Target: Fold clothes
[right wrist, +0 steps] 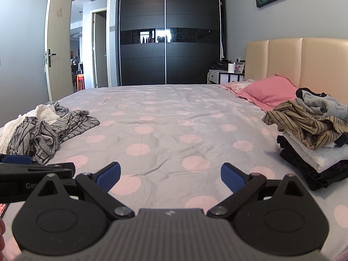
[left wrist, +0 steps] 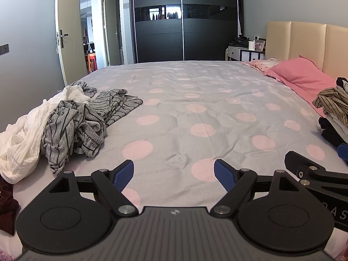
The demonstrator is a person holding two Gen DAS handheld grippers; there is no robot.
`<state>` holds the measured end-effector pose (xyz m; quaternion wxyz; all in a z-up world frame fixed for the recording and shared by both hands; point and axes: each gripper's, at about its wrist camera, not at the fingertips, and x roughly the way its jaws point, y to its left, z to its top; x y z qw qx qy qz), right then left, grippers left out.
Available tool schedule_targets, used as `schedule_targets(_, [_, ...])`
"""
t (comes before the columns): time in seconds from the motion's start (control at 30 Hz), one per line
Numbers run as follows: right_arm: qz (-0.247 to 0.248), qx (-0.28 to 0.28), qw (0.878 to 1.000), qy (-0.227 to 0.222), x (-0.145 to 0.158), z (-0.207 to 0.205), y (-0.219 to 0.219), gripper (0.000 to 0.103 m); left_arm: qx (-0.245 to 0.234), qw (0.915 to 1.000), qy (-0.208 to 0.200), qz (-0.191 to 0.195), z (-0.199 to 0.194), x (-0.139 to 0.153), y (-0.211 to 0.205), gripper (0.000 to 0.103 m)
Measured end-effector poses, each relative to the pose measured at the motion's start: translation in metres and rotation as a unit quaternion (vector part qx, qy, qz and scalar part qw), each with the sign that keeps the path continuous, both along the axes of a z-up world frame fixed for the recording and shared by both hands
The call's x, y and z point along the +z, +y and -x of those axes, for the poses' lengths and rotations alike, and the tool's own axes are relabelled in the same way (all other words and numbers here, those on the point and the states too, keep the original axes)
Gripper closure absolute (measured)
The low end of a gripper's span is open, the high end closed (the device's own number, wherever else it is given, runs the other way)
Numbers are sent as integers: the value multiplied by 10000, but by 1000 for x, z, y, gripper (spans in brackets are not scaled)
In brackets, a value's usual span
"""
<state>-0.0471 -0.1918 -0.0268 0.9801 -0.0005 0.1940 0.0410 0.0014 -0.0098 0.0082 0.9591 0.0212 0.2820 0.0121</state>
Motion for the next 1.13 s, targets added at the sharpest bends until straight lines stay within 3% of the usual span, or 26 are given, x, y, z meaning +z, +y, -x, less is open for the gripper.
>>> schedule_targets(1.13, [-99,-15,9999,47,-1,-1,-1,3,-19,10000,-40,-66,1,0,0,25])
